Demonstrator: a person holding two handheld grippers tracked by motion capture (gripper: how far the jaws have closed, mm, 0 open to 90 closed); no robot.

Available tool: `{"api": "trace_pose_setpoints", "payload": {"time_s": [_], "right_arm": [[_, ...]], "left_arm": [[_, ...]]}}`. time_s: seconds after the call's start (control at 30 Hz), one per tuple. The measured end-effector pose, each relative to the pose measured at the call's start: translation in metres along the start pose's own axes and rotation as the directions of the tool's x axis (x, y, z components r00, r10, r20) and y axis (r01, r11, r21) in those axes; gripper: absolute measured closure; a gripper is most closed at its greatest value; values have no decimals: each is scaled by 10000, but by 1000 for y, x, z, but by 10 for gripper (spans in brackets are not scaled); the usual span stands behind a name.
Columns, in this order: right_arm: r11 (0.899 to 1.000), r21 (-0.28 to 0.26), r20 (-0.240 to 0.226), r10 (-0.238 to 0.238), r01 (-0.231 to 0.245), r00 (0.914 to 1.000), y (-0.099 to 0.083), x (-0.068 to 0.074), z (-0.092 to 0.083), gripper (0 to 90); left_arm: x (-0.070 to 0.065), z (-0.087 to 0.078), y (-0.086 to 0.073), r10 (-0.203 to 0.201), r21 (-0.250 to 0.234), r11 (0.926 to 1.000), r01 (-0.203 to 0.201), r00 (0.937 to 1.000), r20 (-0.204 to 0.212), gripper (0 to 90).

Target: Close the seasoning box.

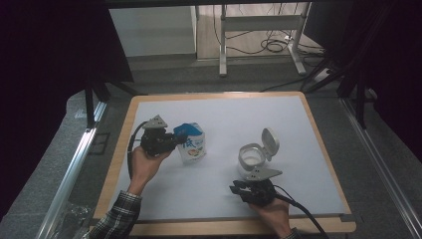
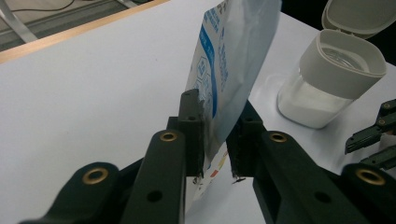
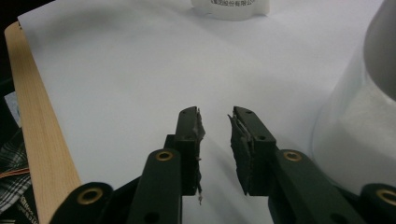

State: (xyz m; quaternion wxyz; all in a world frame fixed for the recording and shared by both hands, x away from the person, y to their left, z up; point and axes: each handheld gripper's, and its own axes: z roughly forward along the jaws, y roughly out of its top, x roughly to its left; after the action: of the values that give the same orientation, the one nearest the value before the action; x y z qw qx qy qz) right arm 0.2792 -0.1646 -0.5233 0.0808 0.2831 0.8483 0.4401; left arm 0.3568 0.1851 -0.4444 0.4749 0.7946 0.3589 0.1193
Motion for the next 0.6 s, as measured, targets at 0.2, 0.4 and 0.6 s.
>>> {"api": "trace_pose_setpoints", "payload": {"time_s": [0.2,0.4,0.6], "right_arm": [[9997,-217,59,94,-92,9999,-2,-1,-4,774],[9996,-252,41,129,-128,9999,-4,-3,-8,809],[9995,-272,139,167,-163,9998,-5,-7,-15,825]], "left_arm": [[-5,5,-4,329,47,9995,-327,9989,-334,584],[-9,10,-13,357,109,9993,-352,9982,-488,476],[-11,9,-23,283,77,9996,-277,9966,-773,334]]}}
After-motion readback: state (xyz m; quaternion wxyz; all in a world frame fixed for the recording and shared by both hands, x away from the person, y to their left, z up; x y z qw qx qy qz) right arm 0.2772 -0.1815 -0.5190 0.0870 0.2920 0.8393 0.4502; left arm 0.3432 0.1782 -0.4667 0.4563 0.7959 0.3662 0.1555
